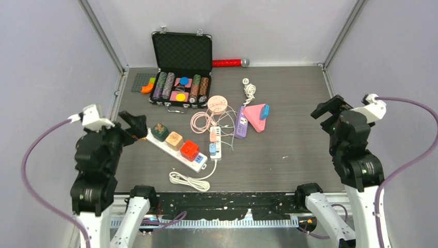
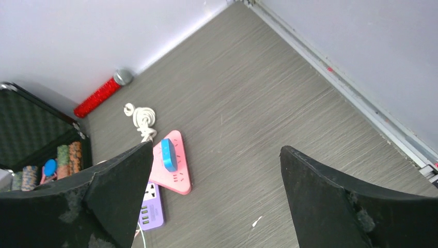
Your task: Insert the plug
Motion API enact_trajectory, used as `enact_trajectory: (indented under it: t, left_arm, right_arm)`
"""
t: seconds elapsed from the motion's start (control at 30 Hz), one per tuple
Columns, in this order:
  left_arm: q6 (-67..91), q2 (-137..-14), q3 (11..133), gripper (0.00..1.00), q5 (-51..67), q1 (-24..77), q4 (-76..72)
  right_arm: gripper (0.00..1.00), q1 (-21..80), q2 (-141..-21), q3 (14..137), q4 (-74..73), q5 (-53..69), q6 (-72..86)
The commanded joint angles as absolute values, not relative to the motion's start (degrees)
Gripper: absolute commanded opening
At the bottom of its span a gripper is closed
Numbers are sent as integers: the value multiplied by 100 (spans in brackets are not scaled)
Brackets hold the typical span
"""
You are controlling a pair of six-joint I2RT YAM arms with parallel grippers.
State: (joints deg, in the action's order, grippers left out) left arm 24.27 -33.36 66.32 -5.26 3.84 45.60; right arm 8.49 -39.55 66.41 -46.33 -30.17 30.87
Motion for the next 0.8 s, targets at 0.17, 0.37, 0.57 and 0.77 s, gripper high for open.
enact_trajectory:
  t: [0.17, 0.37, 0.57, 0.77]
  left_arm:
    - [2822, -2315, 7023, 100, -1197, 353, 4706]
    - [2806, -2046, 7031, 100, -1239, 352, 4847]
    - [2736, -2031, 7113, 100, -1186, 352, 4974]
    - [2760, -2017, 7102, 100, -1084, 354, 4999]
  right_arm:
    - [95, 833, -3084, 7190, -4773, -3921, 2955]
    - [95, 837, -2774, 7190, -4728, -4060, 2949]
    - [95, 835, -2685, 7144, -4724, -4021, 2981]
    - [95, 835, -2614, 7076, -4735, -3958, 3047]
